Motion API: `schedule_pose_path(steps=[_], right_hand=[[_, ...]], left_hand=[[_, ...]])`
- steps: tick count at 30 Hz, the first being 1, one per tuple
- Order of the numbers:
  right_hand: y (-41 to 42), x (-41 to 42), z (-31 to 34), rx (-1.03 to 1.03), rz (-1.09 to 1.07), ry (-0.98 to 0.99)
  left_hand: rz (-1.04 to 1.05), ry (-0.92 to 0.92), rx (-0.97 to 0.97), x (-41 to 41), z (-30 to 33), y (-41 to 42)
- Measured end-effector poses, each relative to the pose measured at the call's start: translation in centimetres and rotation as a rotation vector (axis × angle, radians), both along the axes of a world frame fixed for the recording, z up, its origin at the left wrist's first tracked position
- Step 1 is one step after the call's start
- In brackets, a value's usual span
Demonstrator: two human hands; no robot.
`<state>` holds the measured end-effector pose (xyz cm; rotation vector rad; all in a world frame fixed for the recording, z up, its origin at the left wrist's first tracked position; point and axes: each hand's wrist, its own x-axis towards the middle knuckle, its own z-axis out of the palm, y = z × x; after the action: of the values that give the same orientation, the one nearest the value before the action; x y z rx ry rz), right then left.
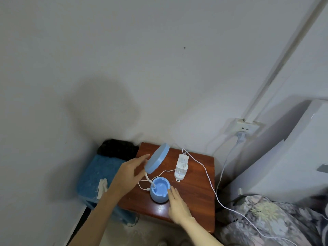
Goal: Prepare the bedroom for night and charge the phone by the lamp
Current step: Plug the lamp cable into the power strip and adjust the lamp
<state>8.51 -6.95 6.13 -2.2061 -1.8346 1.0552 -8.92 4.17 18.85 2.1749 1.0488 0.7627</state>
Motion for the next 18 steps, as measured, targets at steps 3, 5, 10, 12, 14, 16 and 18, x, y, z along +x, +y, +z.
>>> schedule_pose_path(steps=[3,5,10,12,14,16,18], right_hand=[[0.5,0.4,1.0,0.075,-0.071,0.010],[1.0,0.8,2.1,0.133,-0.122,0.004],[1.5,2.2,4.6,0.256,-0.149,-0.021],[1.3,2.6,5.3,0.294,-0.134,-0.031],[0.9,2.8,5.9,0.322,-0.134,-0.032],[0.4,2.6,6.4,0.339,-0.147,-0.002],[0.0,2.3,6.8,0.337,-0.150,0.046]], left_hand=[[0.021,0.052,0.024,-0.3,-0.1,-0.4],[0.035,0.065,0.041,-0.5,-0.1,-0.7],[0.151,0.096,0.109,-1.4,0.2,-2.5],[0.263,0.118,0.117,-1.7,-0.2,-3.8],[0.385,0.132,0.091,-2.1,-0.6,-5.4],[0.480,0.102,-0.009,-2.4,-1.0,-7.2],[0.548,0.063,-0.073,-2.9,-1.6,-9.4]])
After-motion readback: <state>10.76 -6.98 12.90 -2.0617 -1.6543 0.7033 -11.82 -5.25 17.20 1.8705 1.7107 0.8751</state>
